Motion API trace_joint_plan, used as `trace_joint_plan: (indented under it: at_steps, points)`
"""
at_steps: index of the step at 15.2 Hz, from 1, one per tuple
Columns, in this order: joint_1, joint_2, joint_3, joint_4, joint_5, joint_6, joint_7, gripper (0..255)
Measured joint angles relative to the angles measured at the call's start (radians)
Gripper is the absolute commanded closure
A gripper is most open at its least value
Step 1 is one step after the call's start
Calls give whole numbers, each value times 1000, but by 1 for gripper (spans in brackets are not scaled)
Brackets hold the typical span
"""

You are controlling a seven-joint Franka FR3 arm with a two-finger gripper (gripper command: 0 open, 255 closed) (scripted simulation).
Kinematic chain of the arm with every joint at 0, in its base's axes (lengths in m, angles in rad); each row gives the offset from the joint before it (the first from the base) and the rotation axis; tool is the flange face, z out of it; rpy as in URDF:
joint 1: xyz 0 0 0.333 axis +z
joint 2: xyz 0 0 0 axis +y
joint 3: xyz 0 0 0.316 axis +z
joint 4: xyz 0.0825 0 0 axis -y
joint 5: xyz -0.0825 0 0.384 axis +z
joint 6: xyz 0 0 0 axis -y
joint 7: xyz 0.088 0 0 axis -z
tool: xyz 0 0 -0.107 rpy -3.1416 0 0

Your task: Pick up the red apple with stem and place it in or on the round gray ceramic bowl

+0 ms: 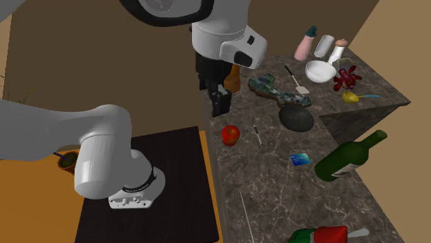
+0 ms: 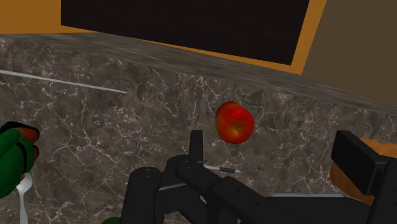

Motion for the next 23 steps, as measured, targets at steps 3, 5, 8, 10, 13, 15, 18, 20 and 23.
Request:
trace_joint_plan:
  at_steps: [3,5,8,10,13,15,18,20,23]
  points:
    - [1,-17,16,-49,10,45,17,0]
    - [3,-21,41,-110,26,121,42,0]
    - [7,-33,78,-212,51,241,78,0]
    - [13,-23,108,-281,71,343,102,0]
    - [27,2,161,-367,108,487,148,0]
    - [37,38,196,-415,132,593,177,0]
    - [47,124,252,-464,167,759,222,0]
    - [42,205,284,-488,181,884,243,0]
    - [35,340,349,-507,195,1071,302,0]
